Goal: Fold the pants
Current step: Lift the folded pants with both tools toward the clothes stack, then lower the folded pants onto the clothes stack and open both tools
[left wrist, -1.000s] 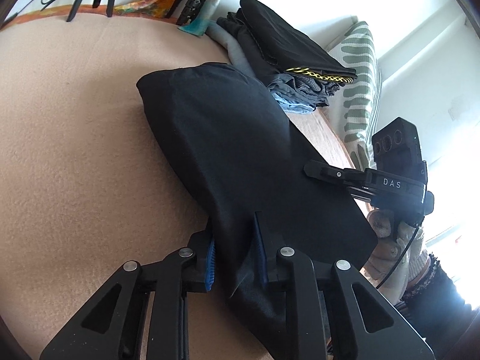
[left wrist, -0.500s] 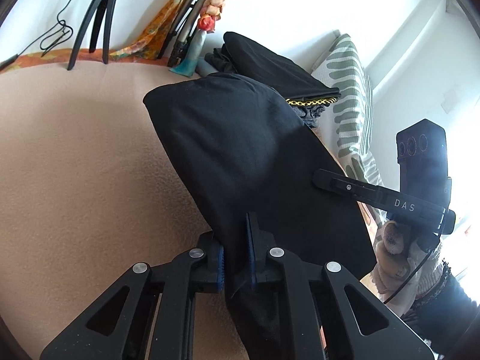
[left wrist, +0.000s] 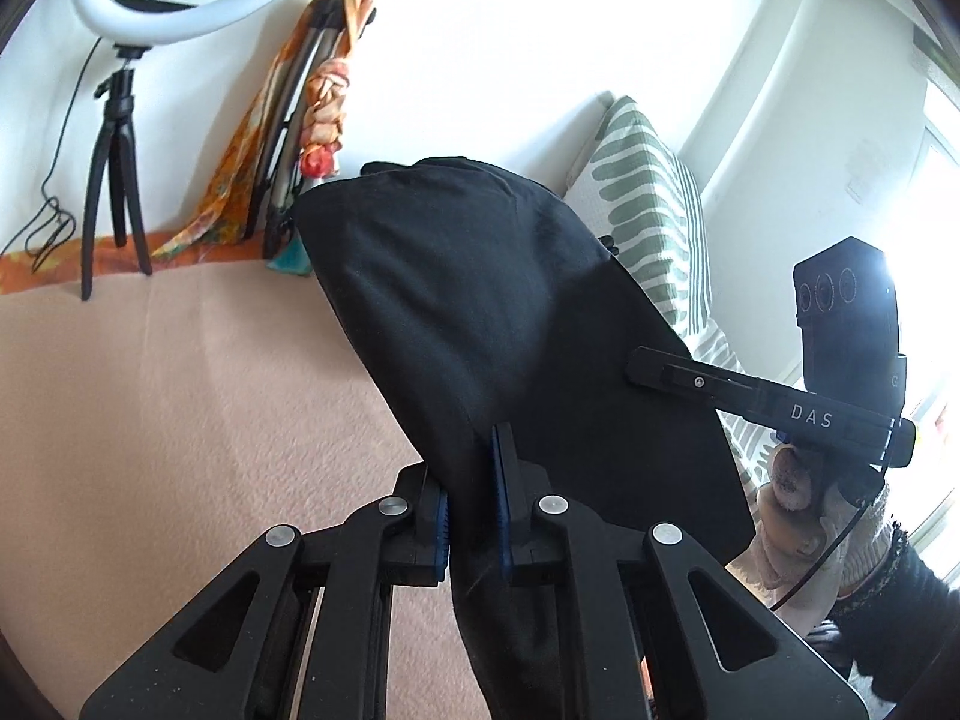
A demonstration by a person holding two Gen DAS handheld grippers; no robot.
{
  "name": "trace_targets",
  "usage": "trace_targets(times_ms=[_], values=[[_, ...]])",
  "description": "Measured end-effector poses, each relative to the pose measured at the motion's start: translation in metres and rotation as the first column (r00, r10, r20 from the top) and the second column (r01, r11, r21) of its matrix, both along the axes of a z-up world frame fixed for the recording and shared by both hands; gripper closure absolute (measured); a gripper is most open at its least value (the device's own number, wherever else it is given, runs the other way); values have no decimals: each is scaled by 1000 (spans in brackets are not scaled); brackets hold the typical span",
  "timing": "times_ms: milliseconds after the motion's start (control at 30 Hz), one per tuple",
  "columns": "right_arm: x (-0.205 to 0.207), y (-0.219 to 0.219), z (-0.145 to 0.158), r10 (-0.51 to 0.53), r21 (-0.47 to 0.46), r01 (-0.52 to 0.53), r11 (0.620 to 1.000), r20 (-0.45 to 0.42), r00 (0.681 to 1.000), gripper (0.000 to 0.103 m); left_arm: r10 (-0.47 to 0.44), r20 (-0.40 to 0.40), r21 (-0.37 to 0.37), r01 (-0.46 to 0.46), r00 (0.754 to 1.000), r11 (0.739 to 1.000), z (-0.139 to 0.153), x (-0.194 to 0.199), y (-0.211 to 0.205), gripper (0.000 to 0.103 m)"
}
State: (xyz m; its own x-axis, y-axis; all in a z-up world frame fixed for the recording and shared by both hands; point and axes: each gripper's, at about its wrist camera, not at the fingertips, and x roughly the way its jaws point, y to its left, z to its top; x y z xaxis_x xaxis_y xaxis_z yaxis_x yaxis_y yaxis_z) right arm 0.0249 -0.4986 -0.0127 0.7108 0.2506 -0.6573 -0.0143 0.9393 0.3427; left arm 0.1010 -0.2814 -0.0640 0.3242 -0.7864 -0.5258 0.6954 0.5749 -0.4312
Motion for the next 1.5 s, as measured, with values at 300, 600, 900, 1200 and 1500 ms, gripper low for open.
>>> trace_targets(times_ms=[300,600,900,1200,1500], values=[[29,-45,48,-34,-60,38,998,63,997,91,-22,82,-28,24,996,999,42,28,-48,93],[80,-96,81,-33,-159,44,986,73,997,91,-36,148,-13,39,988,999,66,69,-108,93],[145,-136,80,-43,-246,53,968,48,998,91,-24,149,-1,25,989,1000,59,113,-155,93],[187,-160,46,-58,-242,61,968,21,998,91,-16,131,51,9,991,999,41,151,-185,93],[216,-175,-1,-74,-257,56,965,-60,995,91,24,117,122,-38,993,992,14,167,-200,91]])
